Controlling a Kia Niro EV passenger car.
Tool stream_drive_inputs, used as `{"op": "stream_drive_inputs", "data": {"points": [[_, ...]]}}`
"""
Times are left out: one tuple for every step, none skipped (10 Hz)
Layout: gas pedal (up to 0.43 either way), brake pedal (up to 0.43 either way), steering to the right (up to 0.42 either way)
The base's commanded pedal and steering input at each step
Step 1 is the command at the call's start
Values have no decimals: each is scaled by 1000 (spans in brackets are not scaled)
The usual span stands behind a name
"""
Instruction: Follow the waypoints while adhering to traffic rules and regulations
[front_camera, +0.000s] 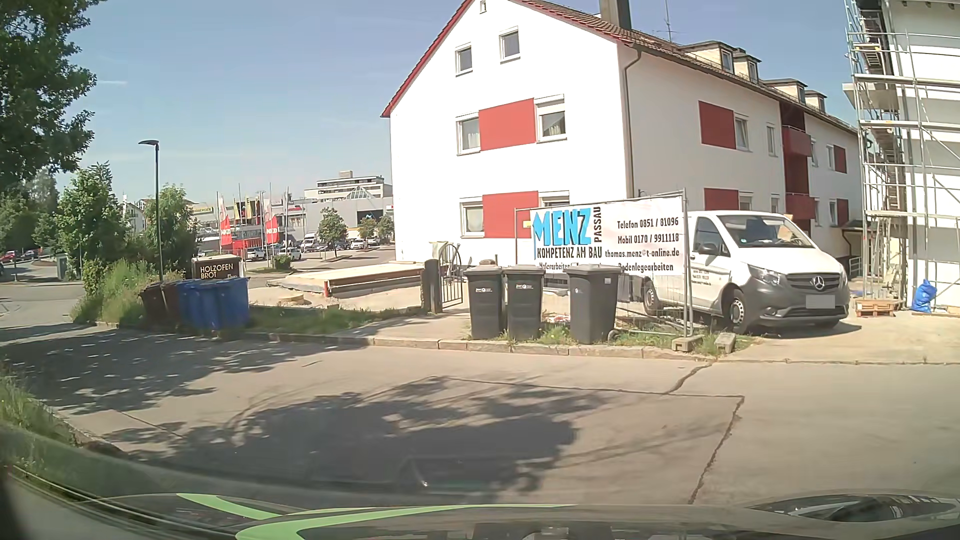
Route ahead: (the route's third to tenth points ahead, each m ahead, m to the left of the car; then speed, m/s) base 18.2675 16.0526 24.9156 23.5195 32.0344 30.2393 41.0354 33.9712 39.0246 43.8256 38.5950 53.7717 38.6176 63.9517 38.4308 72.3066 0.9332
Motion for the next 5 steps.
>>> {"op": "stream_drive_inputs", "data": {"points": [[0,323,-16],[0,317,-18],[0,317,-21],[0,311,-23],[0,305,-26]]}}
